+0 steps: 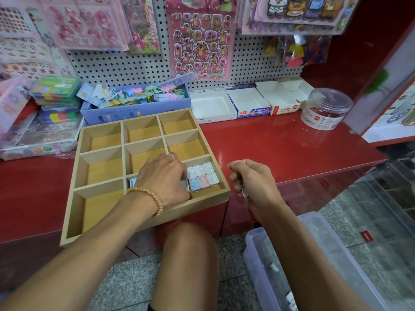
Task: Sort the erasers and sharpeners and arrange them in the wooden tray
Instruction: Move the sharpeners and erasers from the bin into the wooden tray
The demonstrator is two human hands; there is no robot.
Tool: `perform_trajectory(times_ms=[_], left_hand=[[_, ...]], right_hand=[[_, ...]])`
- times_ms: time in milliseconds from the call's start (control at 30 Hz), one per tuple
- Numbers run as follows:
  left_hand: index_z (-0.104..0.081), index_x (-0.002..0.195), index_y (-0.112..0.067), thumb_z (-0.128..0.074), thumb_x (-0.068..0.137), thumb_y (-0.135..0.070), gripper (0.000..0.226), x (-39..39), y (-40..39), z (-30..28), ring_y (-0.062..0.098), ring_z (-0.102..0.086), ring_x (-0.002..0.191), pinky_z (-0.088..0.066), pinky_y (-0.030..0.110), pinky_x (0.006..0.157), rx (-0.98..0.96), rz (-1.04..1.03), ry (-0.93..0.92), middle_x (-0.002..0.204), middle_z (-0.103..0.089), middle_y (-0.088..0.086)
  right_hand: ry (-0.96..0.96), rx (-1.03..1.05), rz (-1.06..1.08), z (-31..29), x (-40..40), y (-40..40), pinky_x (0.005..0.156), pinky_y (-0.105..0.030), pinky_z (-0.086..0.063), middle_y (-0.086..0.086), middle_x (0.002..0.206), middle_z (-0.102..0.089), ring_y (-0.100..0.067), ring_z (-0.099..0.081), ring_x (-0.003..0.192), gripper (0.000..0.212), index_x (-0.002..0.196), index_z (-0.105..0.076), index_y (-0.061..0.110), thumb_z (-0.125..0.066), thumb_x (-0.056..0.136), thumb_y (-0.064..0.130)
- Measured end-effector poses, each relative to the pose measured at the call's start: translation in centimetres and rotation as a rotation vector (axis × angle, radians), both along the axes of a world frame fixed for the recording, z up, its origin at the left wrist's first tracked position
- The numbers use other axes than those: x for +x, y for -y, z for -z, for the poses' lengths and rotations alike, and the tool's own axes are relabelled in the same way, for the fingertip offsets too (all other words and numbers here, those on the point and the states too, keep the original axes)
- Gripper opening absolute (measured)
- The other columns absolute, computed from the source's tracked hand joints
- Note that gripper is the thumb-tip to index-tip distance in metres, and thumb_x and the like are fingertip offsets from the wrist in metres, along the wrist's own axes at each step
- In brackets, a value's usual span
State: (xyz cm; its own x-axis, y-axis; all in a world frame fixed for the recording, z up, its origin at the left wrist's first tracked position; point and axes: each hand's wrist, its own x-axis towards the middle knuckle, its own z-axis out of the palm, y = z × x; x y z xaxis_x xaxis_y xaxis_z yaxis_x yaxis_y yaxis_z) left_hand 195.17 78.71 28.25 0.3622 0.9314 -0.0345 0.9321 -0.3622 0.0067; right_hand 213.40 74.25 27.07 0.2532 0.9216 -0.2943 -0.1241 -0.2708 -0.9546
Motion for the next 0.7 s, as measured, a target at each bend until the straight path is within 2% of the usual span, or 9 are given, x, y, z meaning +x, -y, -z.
perform_trajectory(times_ms=[233,333,400,467,600,700], left_hand=[[-0.071,0.105,-0.030,-0.070,0.081,-0.040,0.026,-0.1,-0.4,0.4,0.016,-0.052,0.106,-0.042,0.030,0.085,-0.024,0.017,0.065,0.111,-0.061,-0.006],[-0.072,0.106,-0.030,-0.070,0.080,-0.044,0.029,-0.3,-0.4,0.6,0.016,-0.052,0.103,-0.044,0.030,0.082,-0.020,0.030,0.084,0.108,-0.061,-0.007],[-0.070,0.106,-0.029,-0.069,0.081,-0.049,0.033,-0.2,-0.3,0.5,0.016,-0.052,0.102,-0.042,0.029,0.079,-0.001,0.035,0.094,0.099,-0.056,-0.006],[-0.070,0.105,-0.027,-0.067,0.082,-0.050,0.032,-0.1,0.0,0.2,0.015,-0.052,0.099,-0.043,0.029,0.078,0.031,0.036,0.206,0.092,-0.052,-0.007],[-0.072,0.092,-0.027,-0.074,0.074,-0.048,0.028,1.2,1.7,-1.1,0.012,-0.056,0.085,-0.047,0.032,0.077,0.024,0.155,0.693,0.085,-0.058,-0.007],[-0.073,0.093,-0.027,-0.078,0.067,-0.050,0.035,2.7,3.1,-1.6,0.007,-0.050,0.086,-0.046,0.030,0.075,-0.041,0.268,0.744,0.088,-0.051,-0.010]], right_hand=[[-0.010,-0.007,-0.003,0.1,-0.2,0.0,0.035,-0.018,-0.028,0.000,0.057,-0.051,-0.008,-0.038,0.040,0.016,0.081,-0.063,0.006,-0.055,0.095,0.005],[-0.056,-0.011,-0.002,0.0,-0.5,-0.1,0.036,-0.019,-0.028,-0.002,0.061,-0.052,-0.009,-0.041,0.043,0.014,0.086,-0.064,0.006,-0.053,0.095,0.006],[-0.121,-0.023,0.005,-0.1,-0.5,-0.2,0.038,-0.020,-0.030,-0.003,0.062,-0.053,-0.010,-0.043,0.045,0.016,0.095,-0.064,0.005,-0.050,0.098,0.011],[-0.197,-0.035,0.012,-0.3,-0.5,-0.2,0.041,-0.022,-0.032,-0.004,0.061,-0.054,-0.011,-0.044,0.045,0.026,0.100,-0.063,0.006,-0.044,0.105,0.023],[-0.361,-0.017,0.004,-0.6,-0.4,-0.2,0.046,-0.026,-0.037,-0.008,0.062,-0.055,-0.016,-0.048,0.047,0.051,0.108,-0.058,0.009,-0.030,0.105,0.051],[-0.390,-0.002,-0.025,-1.0,-0.9,-0.1,0.054,-0.030,-0.043,-0.011,0.072,-0.057,-0.020,-0.053,0.055,0.060,0.110,-0.058,0.010,-0.025,0.102,0.059]])
